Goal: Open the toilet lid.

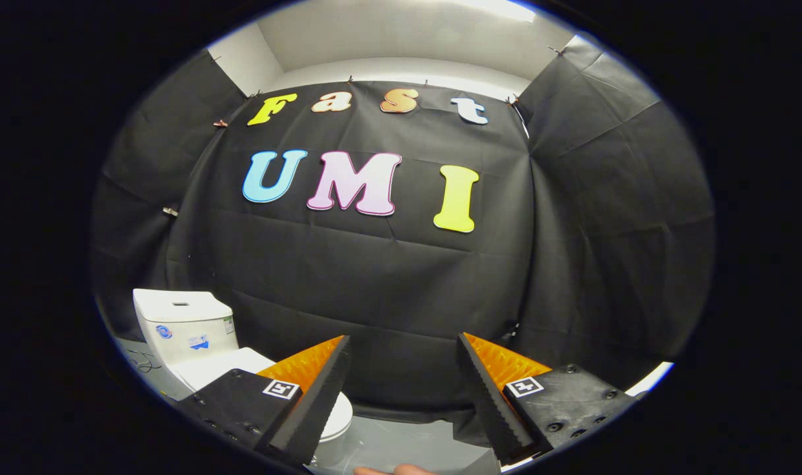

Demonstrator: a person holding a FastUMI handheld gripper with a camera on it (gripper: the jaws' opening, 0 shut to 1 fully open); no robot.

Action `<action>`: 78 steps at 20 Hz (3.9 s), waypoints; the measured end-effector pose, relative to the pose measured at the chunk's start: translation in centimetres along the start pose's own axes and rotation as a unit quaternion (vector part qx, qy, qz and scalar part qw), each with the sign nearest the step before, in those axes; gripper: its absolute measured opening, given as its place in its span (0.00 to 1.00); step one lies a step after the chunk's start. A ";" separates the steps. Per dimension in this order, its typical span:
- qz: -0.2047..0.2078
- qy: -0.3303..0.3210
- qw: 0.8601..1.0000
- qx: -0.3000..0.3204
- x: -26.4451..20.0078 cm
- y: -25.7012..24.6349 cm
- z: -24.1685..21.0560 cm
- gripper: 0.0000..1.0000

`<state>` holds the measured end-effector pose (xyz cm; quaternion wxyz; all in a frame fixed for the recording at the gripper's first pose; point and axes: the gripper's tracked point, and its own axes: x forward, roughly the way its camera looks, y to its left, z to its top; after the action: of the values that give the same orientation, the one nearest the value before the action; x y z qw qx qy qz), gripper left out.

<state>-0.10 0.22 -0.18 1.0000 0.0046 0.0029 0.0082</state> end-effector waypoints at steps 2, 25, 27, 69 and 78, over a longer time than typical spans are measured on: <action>0.014 -0.006 1.000 0.016 -0.3 0.6 0.4 0.98; 0.112 0.217 0.966 0.082 1.7 6.6 -16.3 0.98; 0.120 0.246 0.957 0.100 1.6 7.7 -18.4 0.99; 0.207 0.521 0.785 0.264 -4.6 19.9 -34.1 0.07; 0.233 0.491 0.800 0.254 -2.9 20.0 -27.2 0.07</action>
<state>-3.47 20.46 -27.19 0.7952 0.2547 0.4948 0.2407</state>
